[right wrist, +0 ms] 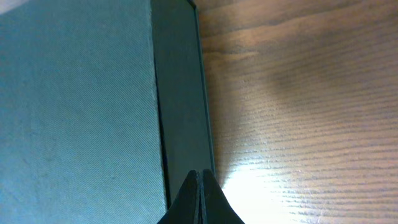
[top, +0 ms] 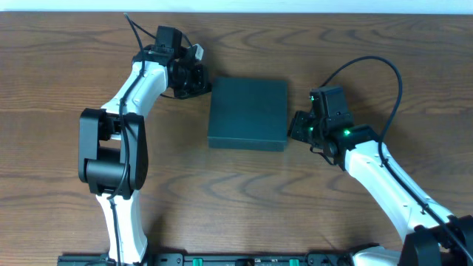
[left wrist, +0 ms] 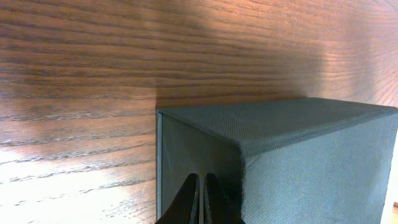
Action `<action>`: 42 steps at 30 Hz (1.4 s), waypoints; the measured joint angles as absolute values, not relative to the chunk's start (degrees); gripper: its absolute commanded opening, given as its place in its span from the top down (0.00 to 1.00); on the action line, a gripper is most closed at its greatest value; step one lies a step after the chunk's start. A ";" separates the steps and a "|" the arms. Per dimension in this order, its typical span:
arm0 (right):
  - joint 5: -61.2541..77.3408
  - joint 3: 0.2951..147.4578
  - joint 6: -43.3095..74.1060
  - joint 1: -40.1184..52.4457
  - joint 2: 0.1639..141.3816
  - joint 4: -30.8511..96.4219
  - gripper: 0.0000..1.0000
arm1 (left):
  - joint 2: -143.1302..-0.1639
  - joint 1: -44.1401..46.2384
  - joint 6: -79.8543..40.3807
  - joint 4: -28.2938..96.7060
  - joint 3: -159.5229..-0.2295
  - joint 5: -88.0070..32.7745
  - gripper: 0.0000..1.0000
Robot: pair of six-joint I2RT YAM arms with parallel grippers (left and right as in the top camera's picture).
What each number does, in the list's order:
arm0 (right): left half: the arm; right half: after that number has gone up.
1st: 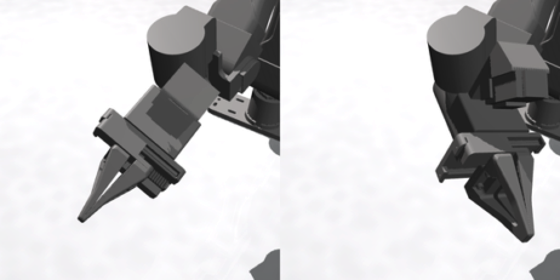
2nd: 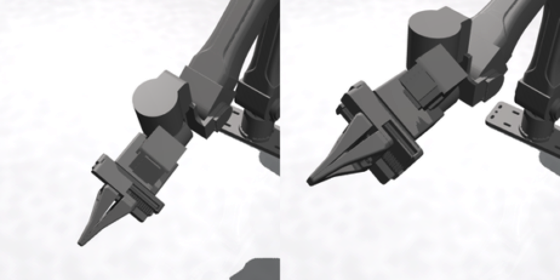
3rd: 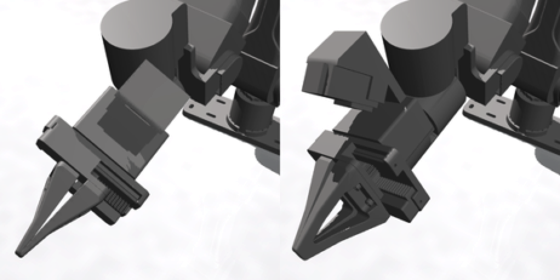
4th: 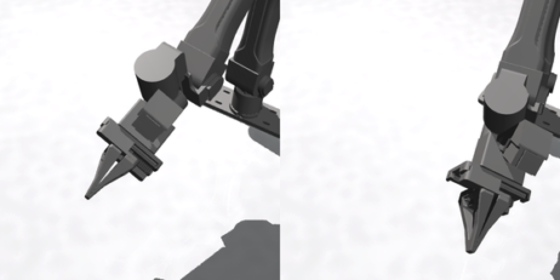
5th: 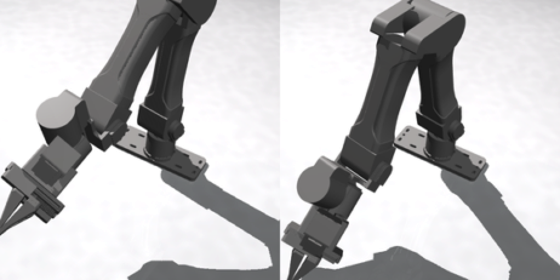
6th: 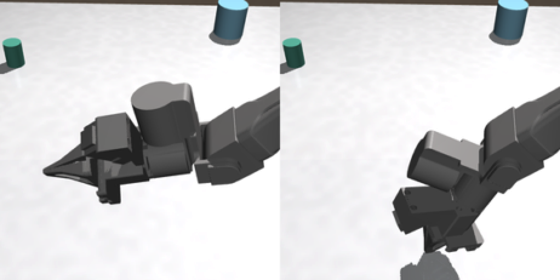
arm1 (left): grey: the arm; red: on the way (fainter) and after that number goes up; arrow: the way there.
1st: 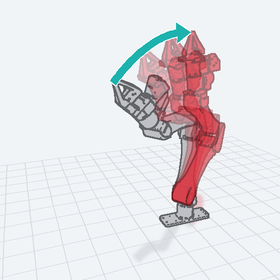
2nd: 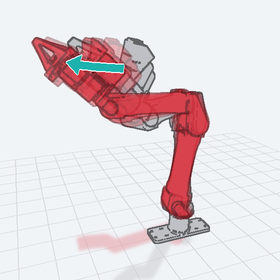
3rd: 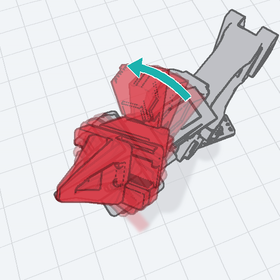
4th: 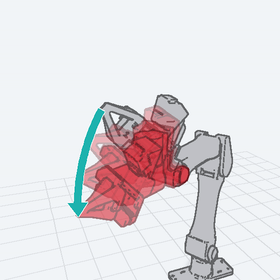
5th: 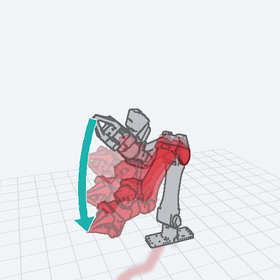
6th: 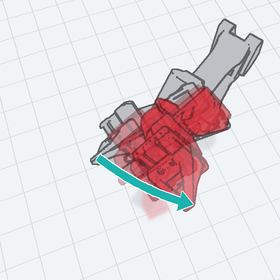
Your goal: Pack container
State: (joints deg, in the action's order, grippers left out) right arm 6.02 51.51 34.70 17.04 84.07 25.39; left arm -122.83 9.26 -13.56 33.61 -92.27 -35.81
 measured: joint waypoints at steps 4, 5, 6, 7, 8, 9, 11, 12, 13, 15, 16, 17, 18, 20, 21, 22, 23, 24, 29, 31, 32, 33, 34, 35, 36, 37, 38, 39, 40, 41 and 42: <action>6.00 51.55 34.50 16.97 84.07 27.05 0.99 | -122.93 8.71 -13.69 41.08 -93.58 -34.09 0.94; 6.02 51.62 34.04 16.75 84.07 28.84 0.98 | -123.02 8.16 -13.45 44.31 -94.59 -33.39 0.94; 6.00 51.77 33.61 16.43 84.07 30.72 0.99 | -123.02 7.38 -12.95 47.05 -95.81 -32.69 0.94; 5.93 52.12 33.06 16.03 84.05 33.17 0.98 | -123.02 6.17 -11.92 50.00 -97.56 -32.03 0.94; 6.02 52.64 32.45 15.57 83.99 35.29 0.98 | -122.93 5.28 -11.29 51.29 -98.59 -31.62 0.94; 6.00 53.43 31.79 15.11 83.83 37.56 0.98 | -122.58 4.21 -10.35 52.88 -99.63 -31.20 0.94; 5.96 55.44 30.11 14.20 83.00 41.21 0.98 | -121.05 2.46 -8.82 56.05 -100.14 -30.76 0.94; 5.91 56.23 29.34 13.93 82.30 42.22 0.98 | -119.90 1.67 -8.12 57.80 -100.14 -30.52 0.94; 5.76 57.08 28.42 13.85 81.03 43.07 0.99 | -118.52 1.10 -7.40 59.57 -100.14 -30.24 0.94; 5.91 58.50 25.98 13.52 76.58 44.07 0.99 | -113.67 0.64 -5.82 63.07 -100.14 -29.67 0.94; 5.98 58.72 25.12 13.30 74.61 44.47 0.98 | -111.68 0.78 -5.48 64.05 -100.14 -29.61 0.94; 5.98 58.94 24.16 12.84 71.85 45.25 0.98 | -109.14 1.10 -5.17 64.99 -100.16 -29.56 0.94; 5.98 59.00 23.31 12.40 69.32 46.26 0.98 | -106.72 1.63 -4.78 65.80 -100.22 -29.54 0.94; 5.89 59.11 21.74 11.75 64.47 49.36 0.99 | -102.28 3.05 -4.69 67.05 -100.33 -28.75 0.94; 5.89 59.11 21.10 11.68 61.80 51.37 0.98 | -99.33 4.27 -4.71 68.14 -100.36 -28.10 0.94; 5.98 59.13 20.60 11.68 59.18 53.01 0.98 | -97.27 5.13 -4.89 68.99 -100.38 -27.97 0.94; 6.24 59.13 20.08 11.68 56.34 55.79 0.98 | -94.08 6.72 -5.52 70.06 -100.36 -27.27 0.94; 6.37 59.13 19.79 11.68 53.25 58.33 0.98 | -91.35 8.12 -6.44 70.26 -100.01 -26.37 0.94; 8.95 59.11 18.35 11.70 33.30 72.31 0.98 | -67.07 20.58 -15.22 69.34 -86.72 -17.21 0.94; 10.70 59.07 18.17 11.70 27.14 74.98 0.99 | -60.07 25.12 -18.61 69.08 -81.38 -14.46 0.94; 11.70 59.09 18.09 11.70 23.75 76.73 0.98 | -56.23 27.75 -20.84 69.08 -78.30 -13.08 0.94; 12.53 59.09 17.93 11.70 20.84 77.97 0.98 | -53.06 29.74 -22.90 69.25 -75.70 -12.01 0.94; 13.50 59.07 17.80 11.68 17.98 79.75 0.98 | -50.11 31.59 -25.06 69.28 -72.99 -10.96 0.94; 14.24 59.09 17.72 11.70 15.73 81.32 0.98 | -47.44 33.45 -27.40 69.14 -70.08 -9.74 0.94; 14.81 59.07 17.67 11.68 14.20 82.91 0.98 | -45.63 34.65 -29.36 69.12 -67.68 -8.62 0.94; 15.09 59.07 17.67 11.68 13.41 83.74 0.89 | -44.27 35.51 -30.98 69.23 -65.67 -8.03 0.93; 15.29 59.07 17.80 11.68 12.67 84.62 0.65 | -43.03 36.21 -32.71 69.23 -63.48 -7.05 0.70; 15.57 59.07 17.74 11.68 12.25 85.19 0.36 | -42.41 36.45 -33.47 69.25 -62.15 -6.52 0.44; 15.79 59.07 17.47 11.70 12.03 85.47 0.12 | -42.09 36.58 -34.39 69.28 -61.39 -5.98 0.18; 15.90 59.07 17.50 11.68 11.97 85.56 0.01 | -42.00 36.60 -35.07 69.25 -60.90 -5.50 0.05; 16.01 59.07 17.52 11.70 11.97 85.69 0.01 | -42.00 36.60 -35.77 69.12 -60.75 -5.13 0.05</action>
